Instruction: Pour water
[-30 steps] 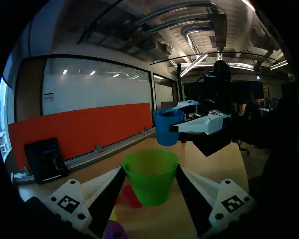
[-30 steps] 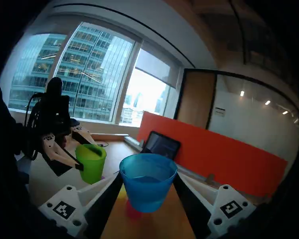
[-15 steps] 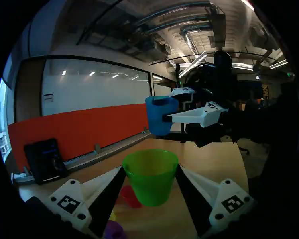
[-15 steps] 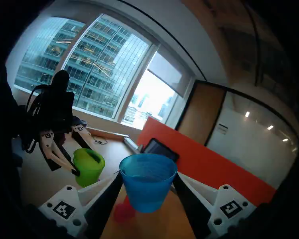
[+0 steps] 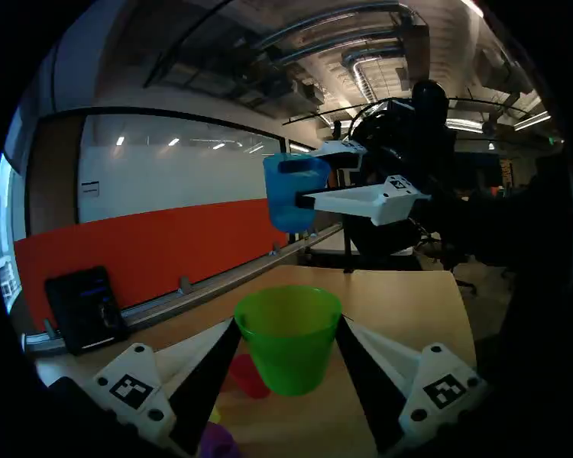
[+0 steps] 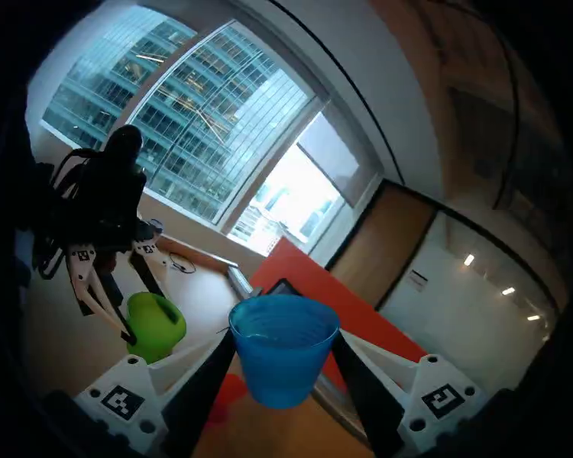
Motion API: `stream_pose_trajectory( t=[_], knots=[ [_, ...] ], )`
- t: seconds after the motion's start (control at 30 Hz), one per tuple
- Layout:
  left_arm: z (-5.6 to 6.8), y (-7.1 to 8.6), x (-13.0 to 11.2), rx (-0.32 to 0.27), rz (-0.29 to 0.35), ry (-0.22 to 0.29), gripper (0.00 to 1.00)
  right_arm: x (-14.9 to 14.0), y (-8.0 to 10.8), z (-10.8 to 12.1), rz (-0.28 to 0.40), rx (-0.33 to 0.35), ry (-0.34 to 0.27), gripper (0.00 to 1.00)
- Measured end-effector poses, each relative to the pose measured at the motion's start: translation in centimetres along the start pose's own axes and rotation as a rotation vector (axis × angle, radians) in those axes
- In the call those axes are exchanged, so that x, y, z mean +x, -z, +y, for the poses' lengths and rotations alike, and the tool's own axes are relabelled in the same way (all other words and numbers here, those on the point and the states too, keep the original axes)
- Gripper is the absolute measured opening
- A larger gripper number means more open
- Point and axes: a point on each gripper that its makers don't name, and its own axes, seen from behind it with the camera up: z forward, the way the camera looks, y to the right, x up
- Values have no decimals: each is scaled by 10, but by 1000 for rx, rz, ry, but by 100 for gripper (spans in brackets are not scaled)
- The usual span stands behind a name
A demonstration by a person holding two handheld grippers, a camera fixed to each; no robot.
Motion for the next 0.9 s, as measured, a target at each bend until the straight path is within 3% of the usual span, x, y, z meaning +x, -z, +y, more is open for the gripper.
stream_pose_trajectory(
  t=[0.9],
  knots=[
    [1,-4,-1,-15,4,11,87,41,-23,24,29,-7,319,90]
  ],
)
